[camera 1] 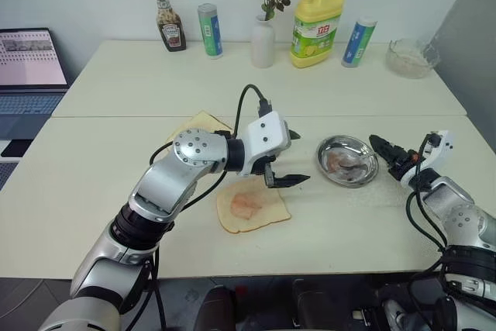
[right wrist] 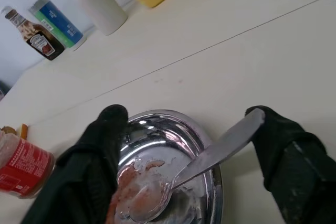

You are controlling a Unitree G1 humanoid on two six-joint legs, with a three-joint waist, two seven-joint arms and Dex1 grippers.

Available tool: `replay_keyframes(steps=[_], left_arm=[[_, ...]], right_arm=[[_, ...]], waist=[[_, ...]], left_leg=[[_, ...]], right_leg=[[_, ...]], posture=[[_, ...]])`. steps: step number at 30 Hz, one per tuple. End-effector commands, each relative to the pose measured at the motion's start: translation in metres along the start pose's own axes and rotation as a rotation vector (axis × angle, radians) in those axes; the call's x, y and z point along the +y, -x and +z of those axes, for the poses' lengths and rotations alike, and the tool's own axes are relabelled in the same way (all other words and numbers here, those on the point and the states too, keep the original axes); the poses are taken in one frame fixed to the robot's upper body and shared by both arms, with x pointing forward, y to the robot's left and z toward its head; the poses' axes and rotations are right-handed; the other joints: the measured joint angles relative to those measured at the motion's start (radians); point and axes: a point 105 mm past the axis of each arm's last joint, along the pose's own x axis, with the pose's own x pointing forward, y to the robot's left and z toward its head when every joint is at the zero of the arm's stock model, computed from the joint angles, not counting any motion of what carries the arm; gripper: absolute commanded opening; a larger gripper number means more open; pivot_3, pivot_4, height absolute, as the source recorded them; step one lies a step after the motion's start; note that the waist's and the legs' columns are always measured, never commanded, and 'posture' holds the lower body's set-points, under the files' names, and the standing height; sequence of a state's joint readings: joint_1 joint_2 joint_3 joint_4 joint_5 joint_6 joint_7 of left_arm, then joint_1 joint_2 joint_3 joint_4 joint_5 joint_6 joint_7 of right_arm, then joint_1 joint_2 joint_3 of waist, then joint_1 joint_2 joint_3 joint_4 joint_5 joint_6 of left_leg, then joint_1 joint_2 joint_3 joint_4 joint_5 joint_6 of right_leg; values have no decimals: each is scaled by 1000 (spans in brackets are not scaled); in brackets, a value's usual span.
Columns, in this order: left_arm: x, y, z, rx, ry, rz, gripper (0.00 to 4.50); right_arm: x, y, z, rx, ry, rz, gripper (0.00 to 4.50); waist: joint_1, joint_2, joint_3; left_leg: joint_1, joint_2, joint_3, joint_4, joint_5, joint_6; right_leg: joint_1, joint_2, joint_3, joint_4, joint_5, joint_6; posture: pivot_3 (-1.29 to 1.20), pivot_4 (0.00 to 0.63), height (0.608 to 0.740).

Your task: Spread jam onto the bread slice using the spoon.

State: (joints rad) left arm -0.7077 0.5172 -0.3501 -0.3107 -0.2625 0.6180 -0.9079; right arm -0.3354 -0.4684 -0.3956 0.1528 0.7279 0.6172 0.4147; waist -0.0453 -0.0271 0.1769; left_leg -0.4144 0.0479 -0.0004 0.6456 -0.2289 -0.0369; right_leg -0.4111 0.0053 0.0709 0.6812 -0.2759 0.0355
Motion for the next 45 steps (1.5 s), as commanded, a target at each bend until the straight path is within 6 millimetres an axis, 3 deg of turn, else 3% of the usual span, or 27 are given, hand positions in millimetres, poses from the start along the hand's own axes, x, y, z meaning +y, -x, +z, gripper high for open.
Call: replay_keyframes(steps=[1,12,20,28,35,39,42,45], left_arm=[[1,1,10,-30,-48,5,4500],[4,2,8,-30,-49,9,4500],[5,1,7,-31,-57,13,4500],[5,1,7,-31,-62,17,4500],[8,4,7,-38,-59,41,4500],[20,20,6,-34,-60,104,4500],[40,53,0,11,-58,229,4500],[45,92,-16,89,-16,296,4500]], right_arm=[[3,3,18,-56,183,-3,4479],[7,3,15,-79,323,13,4479],[11,7,2,-16,457,77,4479],[-5,7,17,-94,567,-52,4479],[5,5,32,-187,589,-42,4479],[25,12,45,-226,552,46,4479],[51,26,59,-223,578,154,4479],[70,46,57,-133,658,270,4479]], waist=[[0,0,0],[1,0,0],[2,0,0],[4,0,0],[4,0,0],[5,0,0],[4,1,0],[6,1,0]], left_leg=[[0,0,0,0,0,0],[0,0,0,0,0,0],[0,0,0,0,0,0],[0,0,0,1,0,0],[1,0,0,1,0,0],[1,0,0,1,0,0],[1,0,0,0,0,0],[1,0,-1,0,0,0]], right_leg=[[0,0,0,0,0,0],[0,0,0,0,0,0],[0,0,0,0,0,0],[0,0,0,0,0,0],[0,0,0,1,0,0],[0,0,0,1,0,0],[0,0,0,1,0,0],[0,0,-1,1,0,0]], posture=[[0,150,740],[0,150,740],[0,150,740],[0,150,740],[0,150,740],[0,150,740],[0,150,740],[0,150,740]])
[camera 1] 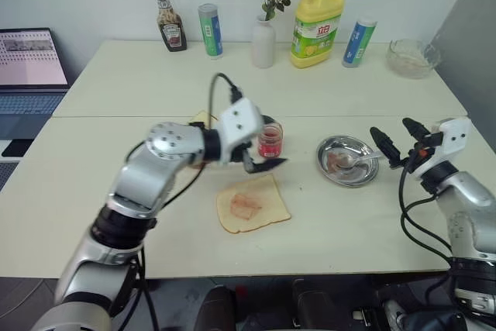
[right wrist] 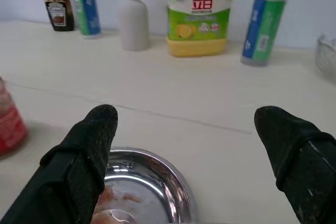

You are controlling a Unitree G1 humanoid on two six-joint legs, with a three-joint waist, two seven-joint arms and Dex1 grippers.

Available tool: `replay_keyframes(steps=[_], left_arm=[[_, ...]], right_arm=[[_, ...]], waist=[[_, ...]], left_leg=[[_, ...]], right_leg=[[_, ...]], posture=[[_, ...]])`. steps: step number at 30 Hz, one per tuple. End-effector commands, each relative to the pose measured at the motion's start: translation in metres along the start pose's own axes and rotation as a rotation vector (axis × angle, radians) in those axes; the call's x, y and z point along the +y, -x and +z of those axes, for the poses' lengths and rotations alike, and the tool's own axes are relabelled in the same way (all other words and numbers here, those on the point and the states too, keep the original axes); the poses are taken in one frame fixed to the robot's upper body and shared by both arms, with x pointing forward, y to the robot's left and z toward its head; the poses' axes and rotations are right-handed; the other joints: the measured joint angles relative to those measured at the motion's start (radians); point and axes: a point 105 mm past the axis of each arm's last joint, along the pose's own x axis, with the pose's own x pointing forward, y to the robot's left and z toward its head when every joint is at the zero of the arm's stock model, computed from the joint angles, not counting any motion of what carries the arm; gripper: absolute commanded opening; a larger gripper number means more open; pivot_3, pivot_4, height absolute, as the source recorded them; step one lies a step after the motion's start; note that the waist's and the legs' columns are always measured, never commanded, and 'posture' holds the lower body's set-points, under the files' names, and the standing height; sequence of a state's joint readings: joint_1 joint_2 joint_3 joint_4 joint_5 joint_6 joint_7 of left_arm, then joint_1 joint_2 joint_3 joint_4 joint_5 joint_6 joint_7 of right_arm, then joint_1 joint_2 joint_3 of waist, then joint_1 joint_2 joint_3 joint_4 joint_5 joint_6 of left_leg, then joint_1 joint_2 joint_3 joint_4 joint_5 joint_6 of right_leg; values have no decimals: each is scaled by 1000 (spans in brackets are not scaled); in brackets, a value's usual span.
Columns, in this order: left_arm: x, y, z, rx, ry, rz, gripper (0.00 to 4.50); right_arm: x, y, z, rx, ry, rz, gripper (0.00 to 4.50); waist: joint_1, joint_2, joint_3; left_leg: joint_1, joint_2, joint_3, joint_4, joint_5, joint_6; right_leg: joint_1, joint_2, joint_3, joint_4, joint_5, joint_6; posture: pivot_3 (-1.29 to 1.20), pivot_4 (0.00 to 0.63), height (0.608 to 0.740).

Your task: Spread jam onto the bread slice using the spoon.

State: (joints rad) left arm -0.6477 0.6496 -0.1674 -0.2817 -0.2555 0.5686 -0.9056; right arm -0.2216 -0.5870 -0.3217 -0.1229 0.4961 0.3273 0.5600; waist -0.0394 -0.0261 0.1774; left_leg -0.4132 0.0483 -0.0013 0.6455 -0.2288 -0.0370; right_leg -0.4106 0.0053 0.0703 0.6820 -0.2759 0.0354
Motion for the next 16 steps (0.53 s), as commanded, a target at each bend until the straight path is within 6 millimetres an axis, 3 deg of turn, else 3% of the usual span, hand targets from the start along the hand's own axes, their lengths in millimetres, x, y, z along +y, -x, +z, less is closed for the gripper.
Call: replay_keyframes(steps=[1,3,6,11,16], left_arm=[[16,51,-16,89,-7,91,4500],[9,85,-48,233,10,80,4500],[-4,104,-68,304,24,49,4500],[-14,110,-75,279,72,32,4500],[-20,101,-72,210,105,38,4500]], right_arm=[[23,24,26,37,102,186,4479],[33,43,22,135,179,295,4479],[40,57,19,178,224,381,4479],[51,74,13,250,225,531,4479],[53,73,4,281,227,583,4479]], waist=[[0,0,0],[-3,0,0],[1,-1,0],[20,-3,0],[15,-4,0]], left_leg=[[0,0,0,0,0,0],[1,0,1,-1,0,0],[4,0,1,-2,0,0],[5,-1,2,2,0,0],[8,-1,6,2,0,1]], right_leg=[[0,0,0,0,0,0],[0,0,1,-1,0,0],[3,-1,0,-2,-1,-1],[7,-4,-1,-1,-4,3],[9,-5,1,-2,-3,3]], posture=[[0,150,740],[0,150,740],[0,150,740],[0,150,740],[0,150,740]])
